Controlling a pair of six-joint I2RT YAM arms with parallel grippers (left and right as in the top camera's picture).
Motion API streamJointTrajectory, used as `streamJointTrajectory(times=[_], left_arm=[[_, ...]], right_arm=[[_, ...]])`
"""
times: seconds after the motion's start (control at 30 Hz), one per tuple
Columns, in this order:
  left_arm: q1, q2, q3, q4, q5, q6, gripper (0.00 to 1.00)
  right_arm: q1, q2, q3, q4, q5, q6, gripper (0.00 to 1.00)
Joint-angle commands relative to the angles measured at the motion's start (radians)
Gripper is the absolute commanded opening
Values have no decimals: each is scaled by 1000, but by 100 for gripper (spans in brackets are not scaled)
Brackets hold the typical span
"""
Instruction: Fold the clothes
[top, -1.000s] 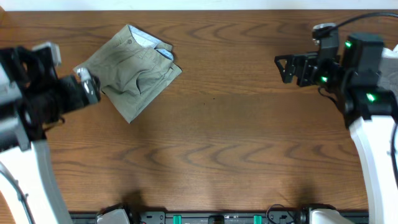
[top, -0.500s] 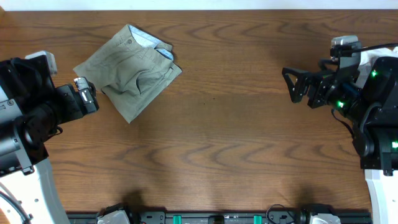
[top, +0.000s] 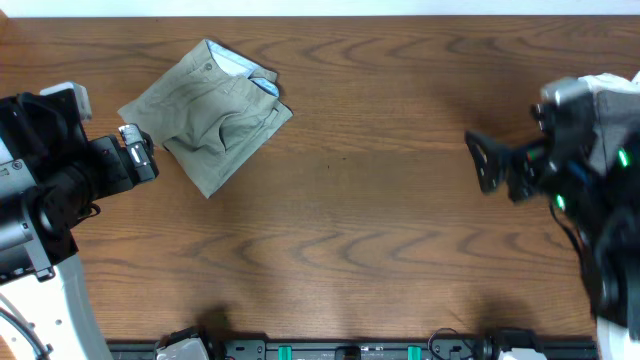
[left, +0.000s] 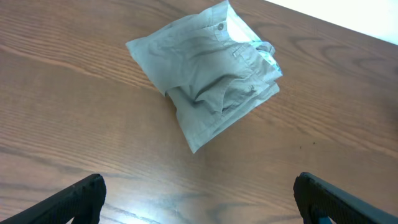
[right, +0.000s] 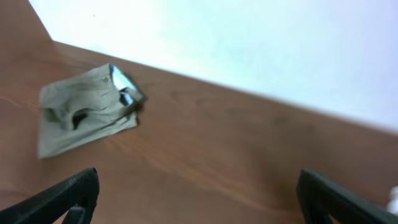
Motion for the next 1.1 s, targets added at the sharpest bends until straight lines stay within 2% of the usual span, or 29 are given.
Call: streamJointTrajectory(times=[0.0, 0.17, 0.33, 0.5, 0.73, 0.9, 1.07], left_arm=[[2, -1, 2, -1, -8, 14, 98], [2, -1, 2, -1, -8, 14, 98], [2, -1, 2, -1, -8, 14, 98], [2, -1, 2, -1, -8, 14, 98], [2, -1, 2, -1, -8, 14, 98], [2, -1, 2, -1, -8, 14, 98], [2, -1, 2, -1, -8, 14, 98]], right_arm=[[10, -144, -83, -7, 53, -137, 100], [9, -375, -308, 18, 56, -155, 99], [9, -595, -600, 153, 60, -154, 99], [9, -742, -833, 304, 55, -133, 99], [8, -873, -1088, 534, 56, -31, 99], [8, -871, -1213, 701, 56, 1, 99], [9, -870, -1221, 702, 59, 0, 99]])
